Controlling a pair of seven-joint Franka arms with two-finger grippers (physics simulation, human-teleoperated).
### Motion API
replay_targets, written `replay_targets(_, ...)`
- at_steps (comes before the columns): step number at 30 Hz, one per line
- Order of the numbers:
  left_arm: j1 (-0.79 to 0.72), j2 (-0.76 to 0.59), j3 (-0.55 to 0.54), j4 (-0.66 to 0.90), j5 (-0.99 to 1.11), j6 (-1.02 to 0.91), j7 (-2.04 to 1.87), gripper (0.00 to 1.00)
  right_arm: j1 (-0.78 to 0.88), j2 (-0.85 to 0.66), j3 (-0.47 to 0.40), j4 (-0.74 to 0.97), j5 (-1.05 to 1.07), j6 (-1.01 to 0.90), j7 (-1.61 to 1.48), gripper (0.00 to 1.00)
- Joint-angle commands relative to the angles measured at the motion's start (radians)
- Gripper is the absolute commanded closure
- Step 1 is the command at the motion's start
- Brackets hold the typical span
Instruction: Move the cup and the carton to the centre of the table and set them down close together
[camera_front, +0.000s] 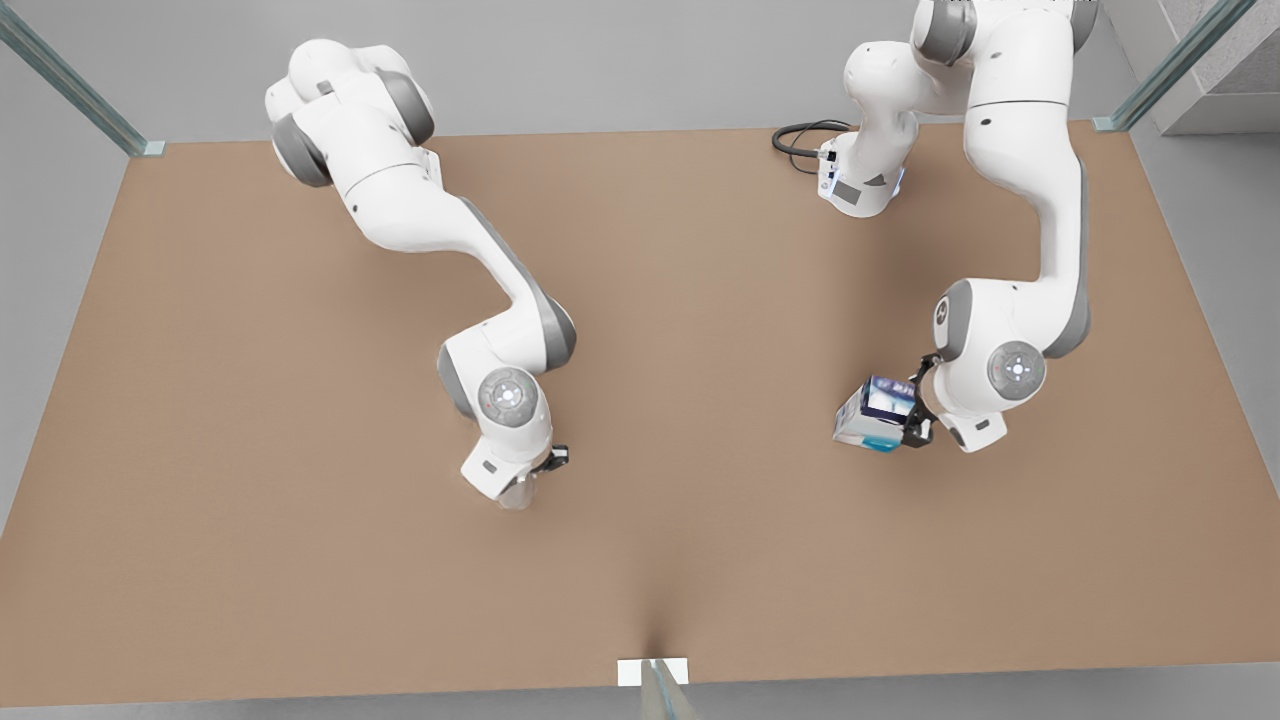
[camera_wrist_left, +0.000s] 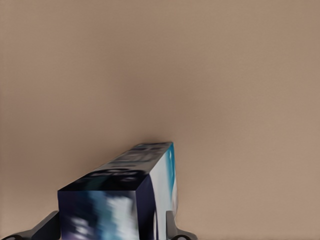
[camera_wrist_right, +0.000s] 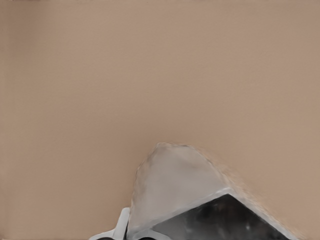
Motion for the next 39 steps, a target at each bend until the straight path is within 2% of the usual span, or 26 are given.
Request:
replay_targets(1, 0.0, 0.0, 0.0, 0.0, 0.0, 0.0, 0.0, 0.0, 0.01, 0.019, 0.0, 0.021, -0.008, -0.003, 0.02, 0.79)
replay_targets(4, 0.0, 0.0, -0.014, 0.0, -0.002, -0.009, -0.005, 0.0, 0.09, 0.13, -0.032, 0.132, -0.008, -0.002, 0.065, 0.79)
replay_targets(10, 0.0, 0.005, -0.015, 0.0, -0.014, -0.009, -0.003, 0.0, 0.16, 0.208, -0.035, 0.182, -0.006, 0.041, 0.123, 0.79)
replay_targets(11, 0.0, 0.006, -0.015, 0.0, -0.016, -0.009, -0.003, 0.05, 0.16, 0.213, -0.035, 0.182, -0.006, 0.066, 0.123, 0.79)
replay_targets(12, 0.0, 0.008, -0.015, 0.0, -0.026, -0.009, -0.002, 0.21, 0.16, 0.216, -0.035, 0.182, -0.006, 0.075, 0.123, 0.79)
replay_targets(18, 0.002, 0.023, -0.015, 0.0, -0.037, -0.009, -0.003, 0.24, 0.173, 0.231, -0.037, 0.178, -0.003, 0.117, 0.12, 0.79)
replay_targets(20, 0.002, 0.023, -0.015, 0.0, -0.039, -0.018, -0.003, 0.24, 0.171, 0.231, -0.037, 0.175, -0.003, 0.117, 0.125, 0.67)
replay_targets(22, 0.0, 0.023, -0.015, 0.0, -0.049, -0.023, -0.003, 0.24, 0.171, 0.237, -0.037, 0.168, -0.005, 0.135, 0.117, 0.67)
replay_targets(24, 0.0, 0.023, -0.015, 0.002, -0.052, -0.028, -0.005, 0.26, 0.173, 0.245, -0.037, 0.165, -0.005, 0.14, 0.125, 0.59)
replay_targets(27, 0.0, 0.021, -0.017, 0.012, -0.066, -0.028, -0.028, 0.26, 0.173, 0.245, -0.038, 0.165, -0.005, 0.14, 0.121, 0.23)
replay_targets(28, 0.0, 0.021, -0.017, 0.014, -0.075, -0.028, -0.028, 0.26, 0.173, 0.245, -0.038, 0.165, -0.006, 0.14, 0.118, 0.18)
replay_targets(29, 0.0, 0.021, -0.017, 0.023, -0.095, -0.028, -0.031, 0.26, 0.173, 0.247, -0.038, 0.167, -0.005, 0.14, 0.115, 0.17)
replay_targets(30, 0.0, 0.02, -0.017, 0.025, -0.095, -0.029, -0.041, 0.26, 0.171, 0.245, -0.038, 0.167, -0.006, 0.14, 0.108, 0.0)
replay_targets(39, 0.002, 0.035, -0.015, 0.025, -0.095, -0.028, -0.038, 0.26, 0.17, 0.243, -0.06, 0.168, -0.008, 0.14, 0.036, 0.0)
